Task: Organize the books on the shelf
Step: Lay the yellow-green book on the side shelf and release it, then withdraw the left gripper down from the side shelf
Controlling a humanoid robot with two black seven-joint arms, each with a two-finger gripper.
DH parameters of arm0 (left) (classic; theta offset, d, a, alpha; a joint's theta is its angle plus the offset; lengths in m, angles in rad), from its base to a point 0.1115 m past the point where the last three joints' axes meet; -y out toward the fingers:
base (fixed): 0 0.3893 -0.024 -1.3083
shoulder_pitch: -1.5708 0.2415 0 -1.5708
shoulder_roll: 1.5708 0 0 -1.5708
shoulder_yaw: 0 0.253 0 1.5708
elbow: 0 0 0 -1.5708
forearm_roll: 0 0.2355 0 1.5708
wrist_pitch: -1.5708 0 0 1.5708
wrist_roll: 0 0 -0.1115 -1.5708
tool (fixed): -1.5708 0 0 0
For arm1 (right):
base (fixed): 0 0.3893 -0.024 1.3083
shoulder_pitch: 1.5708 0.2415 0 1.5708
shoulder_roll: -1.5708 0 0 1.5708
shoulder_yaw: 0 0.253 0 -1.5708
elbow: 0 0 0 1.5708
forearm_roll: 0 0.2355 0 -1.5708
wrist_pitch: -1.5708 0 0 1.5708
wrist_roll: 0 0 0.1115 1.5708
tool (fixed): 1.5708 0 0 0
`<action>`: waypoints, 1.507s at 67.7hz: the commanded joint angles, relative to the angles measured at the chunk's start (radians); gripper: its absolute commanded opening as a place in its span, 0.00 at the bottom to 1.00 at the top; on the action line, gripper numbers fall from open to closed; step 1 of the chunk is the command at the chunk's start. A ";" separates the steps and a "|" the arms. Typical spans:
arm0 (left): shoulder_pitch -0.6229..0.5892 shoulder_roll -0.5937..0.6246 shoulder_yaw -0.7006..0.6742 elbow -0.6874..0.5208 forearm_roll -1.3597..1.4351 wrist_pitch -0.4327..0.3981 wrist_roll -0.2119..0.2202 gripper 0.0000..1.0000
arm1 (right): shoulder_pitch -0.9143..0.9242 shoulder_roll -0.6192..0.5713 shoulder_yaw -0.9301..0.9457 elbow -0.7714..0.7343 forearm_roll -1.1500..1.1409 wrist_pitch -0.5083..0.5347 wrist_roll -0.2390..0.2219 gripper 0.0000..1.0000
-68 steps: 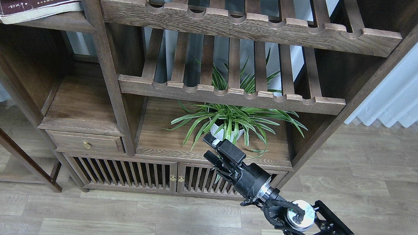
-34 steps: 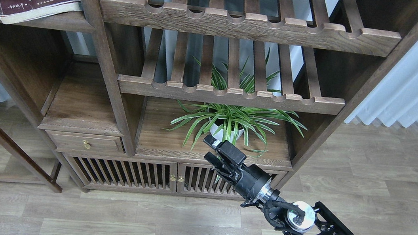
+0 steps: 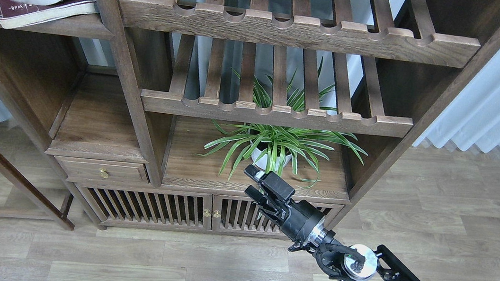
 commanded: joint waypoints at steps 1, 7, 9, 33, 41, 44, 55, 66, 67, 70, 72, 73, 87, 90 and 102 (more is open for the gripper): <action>-0.003 0.002 -0.007 -0.019 -0.012 0.000 0.000 0.98 | 0.000 0.000 0.000 0.000 -0.002 0.000 0.000 0.98; 0.000 0.012 -0.030 -0.054 -0.016 0.000 0.000 0.98 | 0.002 0.000 0.000 0.000 -0.002 0.000 0.000 0.98; 0.002 0.012 -0.034 -0.064 -0.016 0.000 0.000 0.99 | 0.002 0.000 0.000 0.000 -0.002 0.000 0.000 0.98; 0.059 0.134 -0.031 -0.238 -0.016 0.000 0.000 0.99 | 0.005 0.000 0.000 0.000 -0.003 0.000 0.000 0.98; 0.065 0.174 -0.031 -0.245 -0.016 0.000 0.000 0.99 | 0.005 0.000 0.000 0.000 -0.003 0.000 0.000 0.98; 0.068 0.191 -0.030 -0.246 -0.016 0.000 0.000 0.99 | 0.005 0.000 0.000 0.000 -0.003 0.000 0.000 0.98; 0.135 0.261 -0.030 -0.283 -0.017 0.000 0.000 0.99 | 0.005 0.000 -0.002 0.000 -0.003 0.000 0.000 0.98; 0.223 0.369 -0.028 -0.320 -0.019 0.000 0.000 0.99 | 0.002 0.000 -0.002 0.000 -0.003 0.000 0.000 0.98; 0.229 0.374 -0.028 -0.321 -0.019 0.000 0.000 0.99 | 0.002 0.000 -0.002 -0.002 -0.003 0.000 0.000 0.98; 0.250 0.387 -0.030 -0.321 -0.020 0.000 0.000 0.99 | 0.002 0.000 -0.002 -0.002 -0.003 0.000 0.000 0.98; 0.266 0.397 -0.030 -0.321 -0.020 0.000 0.000 0.99 | 0.002 0.000 -0.002 0.000 -0.003 0.000 0.000 0.98; 0.275 0.401 -0.030 -0.321 -0.020 0.000 0.000 0.99 | 0.002 0.000 -0.002 -0.002 -0.003 0.000 0.000 0.98; 0.388 0.410 -0.030 -0.338 -0.020 0.000 -0.001 0.99 | 0.002 0.000 -0.003 0.000 -0.003 0.000 0.000 0.98; 0.413 0.410 -0.030 -0.340 -0.020 0.000 -0.004 0.99 | 0.000 0.000 -0.002 0.000 -0.002 0.000 0.000 0.98; 0.554 0.400 -0.025 -0.338 -0.022 0.000 -0.047 0.99 | -0.005 0.000 0.001 -0.002 -0.003 0.000 0.000 0.99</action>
